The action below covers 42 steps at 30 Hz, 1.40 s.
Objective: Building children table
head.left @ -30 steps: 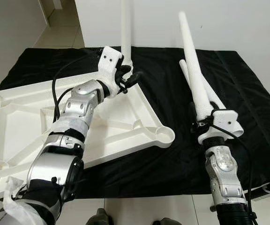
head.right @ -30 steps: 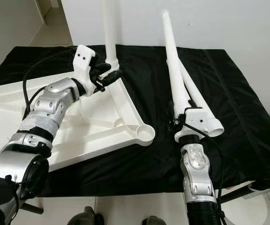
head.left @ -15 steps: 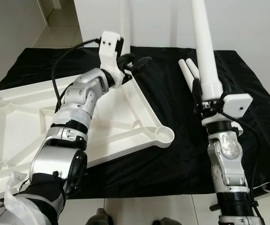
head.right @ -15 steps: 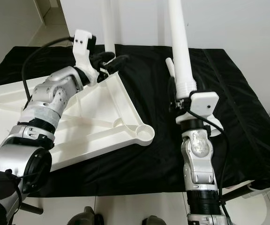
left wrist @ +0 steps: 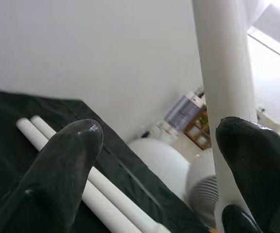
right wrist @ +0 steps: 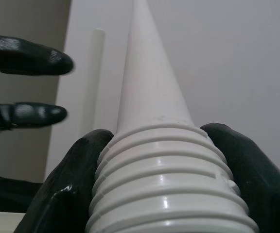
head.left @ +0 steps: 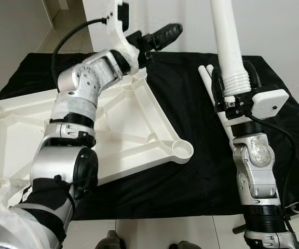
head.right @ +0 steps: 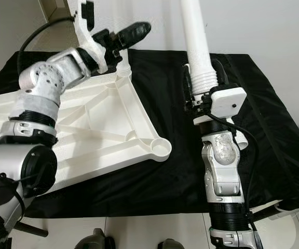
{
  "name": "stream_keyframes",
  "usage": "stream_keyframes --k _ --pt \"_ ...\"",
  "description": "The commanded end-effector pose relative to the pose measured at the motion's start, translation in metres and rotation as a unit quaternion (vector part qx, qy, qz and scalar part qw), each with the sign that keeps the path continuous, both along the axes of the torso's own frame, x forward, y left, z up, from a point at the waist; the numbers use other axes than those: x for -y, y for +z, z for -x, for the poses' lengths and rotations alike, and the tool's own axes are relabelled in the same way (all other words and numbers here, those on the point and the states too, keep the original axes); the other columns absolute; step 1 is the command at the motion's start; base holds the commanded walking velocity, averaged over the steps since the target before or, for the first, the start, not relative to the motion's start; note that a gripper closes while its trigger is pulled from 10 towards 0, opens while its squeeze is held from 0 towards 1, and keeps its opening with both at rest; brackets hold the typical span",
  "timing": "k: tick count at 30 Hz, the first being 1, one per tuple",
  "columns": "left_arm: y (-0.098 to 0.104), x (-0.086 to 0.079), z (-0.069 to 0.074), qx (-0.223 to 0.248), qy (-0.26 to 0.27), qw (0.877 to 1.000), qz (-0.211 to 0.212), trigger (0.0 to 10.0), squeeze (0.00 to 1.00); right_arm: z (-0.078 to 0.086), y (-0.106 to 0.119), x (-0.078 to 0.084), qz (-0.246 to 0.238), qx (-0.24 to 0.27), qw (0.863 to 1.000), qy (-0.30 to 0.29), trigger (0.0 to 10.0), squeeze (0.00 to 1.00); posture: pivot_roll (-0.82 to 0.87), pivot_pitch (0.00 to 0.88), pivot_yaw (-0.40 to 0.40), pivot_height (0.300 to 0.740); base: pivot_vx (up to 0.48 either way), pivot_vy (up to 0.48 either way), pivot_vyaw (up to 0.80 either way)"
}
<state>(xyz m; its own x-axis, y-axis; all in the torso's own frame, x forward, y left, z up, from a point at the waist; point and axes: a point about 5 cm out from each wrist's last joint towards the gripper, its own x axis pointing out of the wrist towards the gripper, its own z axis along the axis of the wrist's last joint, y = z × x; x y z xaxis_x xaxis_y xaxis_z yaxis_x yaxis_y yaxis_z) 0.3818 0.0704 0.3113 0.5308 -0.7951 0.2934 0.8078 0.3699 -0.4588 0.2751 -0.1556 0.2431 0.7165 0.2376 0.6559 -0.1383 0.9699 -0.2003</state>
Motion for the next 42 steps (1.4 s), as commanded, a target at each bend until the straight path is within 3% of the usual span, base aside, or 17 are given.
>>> stream_keyframes --k 1,7,15,21,28,37,40,42 --pt "0.005 0.003 0.009 0.033 -0.094 0.995 0.033 10.0 0.0 0.002 0.007 -0.005 0.001 0.012 1.0 0.018 10.0 0.0 -0.01 0.0 0.039 0.74 0.0 0.0 0.0" --pt "0.012 0.006 0.013 0.02 -0.124 0.99 0.064 10.0 0.0 0.004 0.003 -0.019 0.031 -0.005 0.998 0.061 10.0 0.0 -0.02 0.0 0.037 0.74 0.0 0.0 0.0" --pt "0.014 0.005 0.012 0.012 -0.126 0.989 0.072 10.0 0.0 0.004 -0.001 -0.024 0.044 -0.018 0.996 0.079 10.0 0.0 -0.02 0.0 0.036 0.74 0.0 0.0 0.0" --pt "0.02 0.0 0.009 0.0 -0.124 0.988 0.09 10.0 0.0 0.007 -0.017 -0.034 0.075 -0.055 0.989 0.112 10.0 0.0 -0.02 0.0 0.035 0.74 0.0 0.0 0.0" --pt "0.031 -0.019 -0.001 -0.014 -0.077 0.991 0.105 10.0 0.0 0.013 -0.036 -0.036 0.09 -0.095 0.984 0.125 10.0 0.0 -0.02 0.0 0.036 0.74 0.0 0.0 0.0" --pt "0.031 -0.028 -0.007 -0.032 -0.049 0.992 0.11 10.0 0.0 0.017 -0.04 -0.036 0.093 -0.108 0.982 0.128 10.0 0.0 -0.02 0.0 0.038 0.74 0.0 0.0 0.0" --pt "0.029 -0.029 -0.011 -0.05 -0.036 0.992 0.113 0.0 0.0 0.017 -0.042 -0.036 0.097 -0.111 0.98 0.131 10.0 0.0 -0.02 0.0 0.038 0.74 0.0 0.0 0.0" --pt "0.028 -0.03 -0.013 -0.054 -0.029 0.991 0.115 0.0 0.0 0.018 -0.042 -0.036 0.098 -0.113 0.98 0.132 10.0 0.0 -0.02 0.0 0.039 0.74 0.0 0.0 0.0"
